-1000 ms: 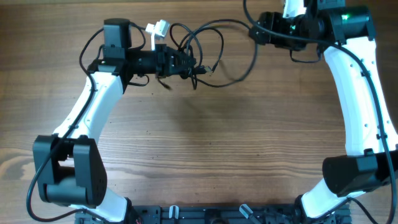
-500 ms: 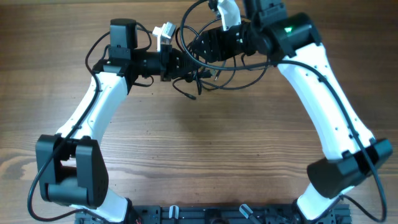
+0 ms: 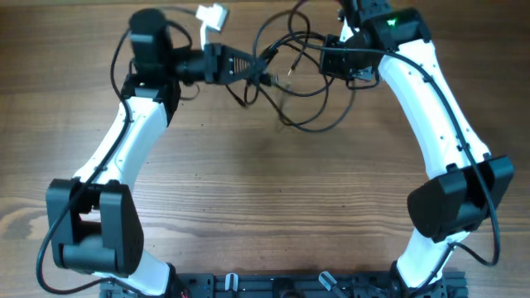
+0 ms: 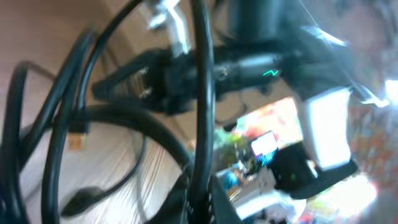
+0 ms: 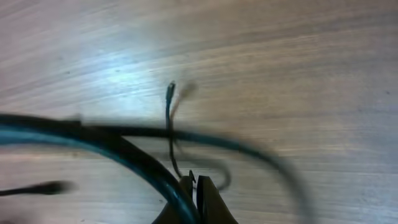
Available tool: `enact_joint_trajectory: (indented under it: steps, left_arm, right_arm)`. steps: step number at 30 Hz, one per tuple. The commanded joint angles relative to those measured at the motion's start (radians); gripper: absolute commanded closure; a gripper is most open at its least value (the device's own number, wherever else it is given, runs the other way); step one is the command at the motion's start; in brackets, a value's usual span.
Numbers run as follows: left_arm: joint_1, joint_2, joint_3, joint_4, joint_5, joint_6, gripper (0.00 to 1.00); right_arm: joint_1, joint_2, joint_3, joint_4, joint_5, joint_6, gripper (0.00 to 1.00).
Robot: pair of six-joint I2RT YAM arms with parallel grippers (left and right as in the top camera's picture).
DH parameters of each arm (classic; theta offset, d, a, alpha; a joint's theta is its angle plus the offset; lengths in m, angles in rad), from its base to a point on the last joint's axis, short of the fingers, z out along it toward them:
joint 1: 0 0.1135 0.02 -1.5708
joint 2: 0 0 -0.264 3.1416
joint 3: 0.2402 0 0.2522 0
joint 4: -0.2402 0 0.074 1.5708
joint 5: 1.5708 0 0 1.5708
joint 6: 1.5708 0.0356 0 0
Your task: Untangle cables
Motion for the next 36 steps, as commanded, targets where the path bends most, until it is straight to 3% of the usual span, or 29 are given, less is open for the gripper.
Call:
enact_joint_trajectory:
  steps: [1,3,4,8,11,12,14,17,19,21,23,25,27,31,32,33,36]
  left_arm:
    - [0.032,-0.021,0.019,0.425,0.064,-0.441,0.96]
    - [0.066,-0.021,0.019,0.626,0.045,-0.622,0.96]
    - [0.082,-0.021,0.019,0.644,0.039,-0.652,0.96]
    - [0.169,-0.021,0.019,0.539,-0.034,-0.734,0.96]
    - [0.168,-0.019,0.019,0.389,-0.106,-0.680,0.96]
    - [0.166,-0.019,0.019,0.259,-0.164,-0.620,0.96]
    - [0.159,-0.019,0.019,-0.038,-0.316,-0.472,0.96]
    - [0.116,-0.019,0.019,-0.528,-0.686,-0.301,0.96]
    - [0.069,-0.019,0.019,-0.717,-0.914,-0.280,0.96]
    - [-0.005,-0.019,0.019,-0.837,-1.050,-0.280,0.96]
    - [-0.071,-0.019,0.019,-0.846,-1.051,-0.279,0.96]
    - [-0.130,-0.019,0.019,-0.829,-0.974,-0.166,0.76]
    - [-0.140,-0.037,0.039,-0.764,-0.805,-0.050,0.47]
    - [-0.103,-0.122,0.163,-0.763,-0.666,0.001,0.30]
    - [-0.100,-0.153,0.192,-0.762,-0.652,0.001,0.21]
    - [-0.095,-0.191,0.214,-0.761,-0.628,0.000,0.16]
    - [-0.091,-0.250,0.219,-0.774,-0.619,0.005,0.19]
  right_arm:
    - [-0.019,0.009,-0.091,0.000,0.049,0.026,0.96]
    - [-0.035,0.009,-0.118,0.000,0.049,0.025,0.96]
    - [-0.047,0.009,-0.121,-0.002,0.049,0.025,0.96]
    - [-0.117,0.008,-0.121,0.000,-0.114,-0.108,0.96]
    - [-0.136,0.008,-0.121,-0.008,-0.273,-0.266,0.95]
    - [-0.136,0.006,-0.120,-0.014,-0.342,-0.326,0.92]
    - [-0.136,-0.005,-0.116,-0.023,-0.376,-0.357,0.73]
    - [-0.136,-0.041,-0.092,-0.031,-0.362,-0.364,0.53]
    - [-0.136,-0.070,-0.086,-0.034,-0.221,-0.240,0.46]
    - [-0.136,-0.120,-0.086,-0.012,-0.113,-0.149,0.45]
    - [-0.136,-0.144,-0.086,0.014,-0.113,-0.149,0.43]
    - [-0.140,-0.158,-0.086,0.040,-0.109,-0.150,0.33]
    - [-0.159,-0.158,-0.086,0.052,-0.116,-0.145,0.29]
    - [-0.199,-0.158,-0.086,0.054,-0.182,-0.158,0.27]
    - [-0.206,-0.159,-0.086,0.055,-0.197,-0.165,0.25]
    - [-0.213,-0.160,-0.084,0.054,-0.233,-0.206,0.24]
    - [-0.213,-0.160,-0.082,0.072,-0.351,-0.293,0.21]
